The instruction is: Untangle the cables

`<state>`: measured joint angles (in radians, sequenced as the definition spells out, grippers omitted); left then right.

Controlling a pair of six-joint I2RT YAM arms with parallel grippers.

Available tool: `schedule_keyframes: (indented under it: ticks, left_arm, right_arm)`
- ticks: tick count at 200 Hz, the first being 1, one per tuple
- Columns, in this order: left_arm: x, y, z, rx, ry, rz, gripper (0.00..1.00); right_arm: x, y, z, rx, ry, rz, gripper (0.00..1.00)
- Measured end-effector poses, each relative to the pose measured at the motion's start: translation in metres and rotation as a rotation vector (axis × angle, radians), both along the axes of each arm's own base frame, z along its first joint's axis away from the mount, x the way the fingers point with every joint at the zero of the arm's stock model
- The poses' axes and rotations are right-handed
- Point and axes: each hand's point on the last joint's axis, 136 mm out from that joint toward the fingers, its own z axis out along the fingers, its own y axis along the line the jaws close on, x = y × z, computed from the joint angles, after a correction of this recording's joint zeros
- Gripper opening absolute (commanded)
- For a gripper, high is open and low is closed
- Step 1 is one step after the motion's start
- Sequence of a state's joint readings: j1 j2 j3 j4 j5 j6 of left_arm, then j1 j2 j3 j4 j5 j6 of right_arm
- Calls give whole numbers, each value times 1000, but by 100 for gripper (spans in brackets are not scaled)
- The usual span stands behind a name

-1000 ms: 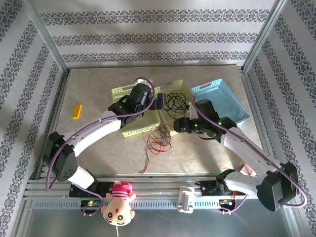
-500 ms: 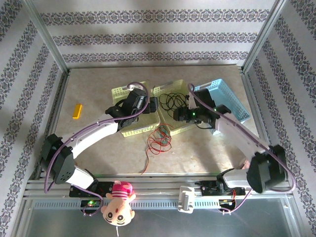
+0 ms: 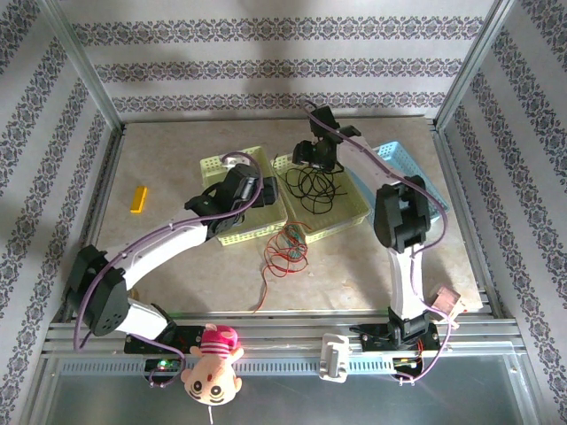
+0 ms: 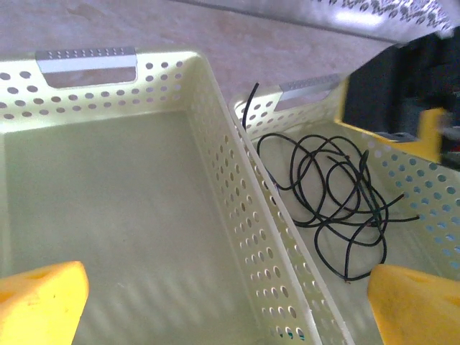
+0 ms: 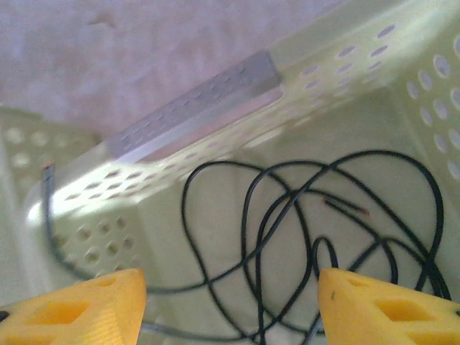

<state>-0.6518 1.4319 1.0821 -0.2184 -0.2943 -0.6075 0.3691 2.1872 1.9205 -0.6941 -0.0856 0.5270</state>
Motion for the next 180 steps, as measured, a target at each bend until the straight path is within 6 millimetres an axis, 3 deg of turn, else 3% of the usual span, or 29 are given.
schedule_keyframes:
  ticks: [28,51,180]
  left_arm:
    - [-4,9,14,-17,-33,16,99]
    - [-5,14,20,-22,-48,28,99]
    - [-1,10,17,-19,-37,22,99]
  right_arm:
    - [-2,-7,-35,-83,82,-21,64]
    - [-10,-11,-53,-143,126,-24,63]
    - [-19,-28,-86,-350,151,-42,62]
